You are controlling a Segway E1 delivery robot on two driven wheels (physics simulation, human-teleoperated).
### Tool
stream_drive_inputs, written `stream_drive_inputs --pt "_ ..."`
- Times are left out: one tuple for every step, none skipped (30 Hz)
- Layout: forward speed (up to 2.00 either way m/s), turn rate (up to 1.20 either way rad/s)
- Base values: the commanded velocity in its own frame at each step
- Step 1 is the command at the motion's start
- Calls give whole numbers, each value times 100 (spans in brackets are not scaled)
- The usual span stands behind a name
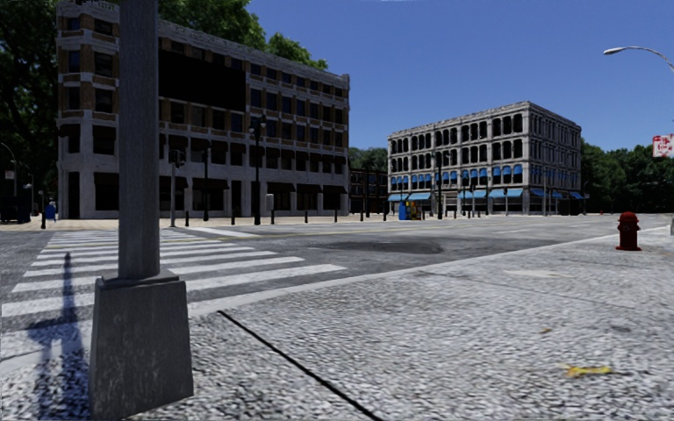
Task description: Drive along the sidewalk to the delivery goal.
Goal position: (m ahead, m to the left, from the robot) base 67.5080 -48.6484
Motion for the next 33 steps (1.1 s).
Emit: stream_drive_inputs --pt "0 -8" --pt "0 -5" --pt "0 -5" --pt "0 -3" --pt "0 -3" --pt "5 -2" --pt "5 -2" --pt "7 -10" --pt "8 -34" --pt "8 -50" --pt "8 -50" --pt "9 -55" --pt "14 -56" --pt "20 -56" --pt "20 -56" --pt "22 -56" --pt "23 -58" --pt "23 -60" --pt "23 -60" --pt "23 -62" --pt "23 -64" --pt "23 -65" --pt "23 -65" --pt "24 -65" --pt "34 -65" --pt "45 -44" --pt "45 -44" --pt "51 0" --pt "52 0" --pt "53 0" --pt "53 0" --pt "55 0" --pt "102 1"
